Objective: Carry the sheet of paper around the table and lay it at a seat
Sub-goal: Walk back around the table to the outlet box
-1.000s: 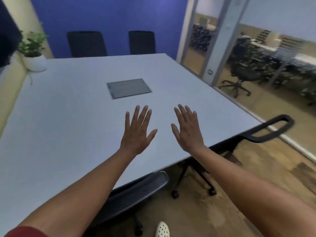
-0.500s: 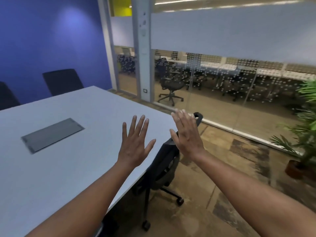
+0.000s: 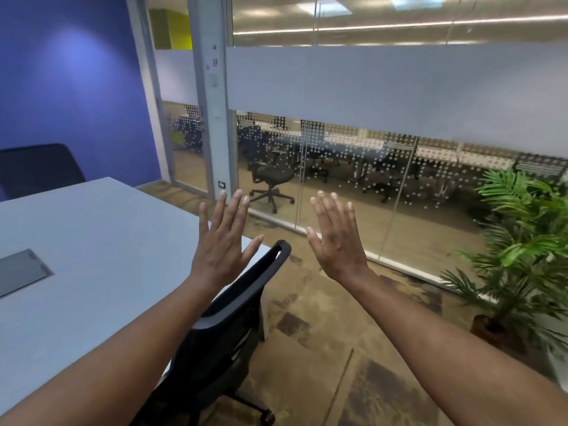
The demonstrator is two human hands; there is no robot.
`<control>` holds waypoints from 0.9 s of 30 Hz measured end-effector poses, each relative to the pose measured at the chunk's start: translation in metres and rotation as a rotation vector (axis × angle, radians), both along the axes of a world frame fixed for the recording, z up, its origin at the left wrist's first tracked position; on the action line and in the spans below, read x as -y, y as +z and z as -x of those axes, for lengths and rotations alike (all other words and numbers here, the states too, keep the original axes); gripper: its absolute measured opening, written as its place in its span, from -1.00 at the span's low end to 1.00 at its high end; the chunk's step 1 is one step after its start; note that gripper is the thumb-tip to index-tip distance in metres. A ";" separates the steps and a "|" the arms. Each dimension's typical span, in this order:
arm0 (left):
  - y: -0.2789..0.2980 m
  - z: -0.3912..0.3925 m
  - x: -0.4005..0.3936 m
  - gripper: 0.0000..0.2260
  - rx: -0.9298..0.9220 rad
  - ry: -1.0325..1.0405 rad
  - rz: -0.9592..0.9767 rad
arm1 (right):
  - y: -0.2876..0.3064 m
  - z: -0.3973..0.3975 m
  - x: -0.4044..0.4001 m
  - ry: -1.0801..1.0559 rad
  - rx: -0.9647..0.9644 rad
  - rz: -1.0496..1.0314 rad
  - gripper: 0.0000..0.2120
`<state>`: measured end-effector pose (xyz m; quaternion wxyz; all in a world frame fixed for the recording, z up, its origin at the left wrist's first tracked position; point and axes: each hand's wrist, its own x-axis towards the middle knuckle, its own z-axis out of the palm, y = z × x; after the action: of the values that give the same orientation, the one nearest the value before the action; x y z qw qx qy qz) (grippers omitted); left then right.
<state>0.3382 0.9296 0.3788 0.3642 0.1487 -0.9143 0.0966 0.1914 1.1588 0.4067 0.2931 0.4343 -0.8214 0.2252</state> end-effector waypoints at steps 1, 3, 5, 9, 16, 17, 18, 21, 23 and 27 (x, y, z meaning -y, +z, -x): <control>0.003 0.002 -0.001 -0.25 -0.002 0.004 0.015 | -0.001 0.001 -0.001 -0.007 -0.008 0.010 -0.39; 0.008 0.040 0.005 -0.25 -0.007 -0.006 -0.005 | 0.001 0.040 0.003 0.000 0.007 0.018 -0.39; 0.012 0.063 0.011 -0.26 -0.020 -0.020 -0.007 | -0.003 0.059 0.009 -0.007 0.013 0.034 -0.39; 0.010 0.137 0.043 -0.25 -0.028 -0.029 -0.005 | -0.012 0.125 0.035 0.014 0.010 0.035 -0.39; 0.002 0.262 0.097 -0.23 -0.054 -0.008 -0.022 | -0.014 0.243 0.087 -0.011 0.011 0.008 -0.39; 0.000 0.291 0.113 -0.23 -0.055 -0.014 -0.035 | -0.011 0.271 0.104 -0.011 -0.001 -0.004 -0.39; -0.002 0.317 0.129 -0.23 -0.071 -0.008 -0.041 | -0.009 0.299 0.120 -0.019 -0.003 -0.010 -0.39; -0.004 0.361 0.152 -0.22 -0.065 -0.001 -0.056 | -0.006 0.342 0.151 -0.036 0.032 0.005 -0.40; -0.013 0.383 0.163 -0.22 -0.065 0.006 -0.082 | -0.013 0.364 0.169 -0.021 0.039 -0.021 -0.40; -0.031 0.430 0.192 -0.23 -0.062 0.026 -0.091 | -0.022 0.421 0.206 0.053 0.004 -0.083 -0.40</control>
<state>-0.0916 0.7373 0.3482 0.3841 0.1799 -0.9039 0.0552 -0.2294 0.9525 0.3844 0.2673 0.4670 -0.8189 0.1995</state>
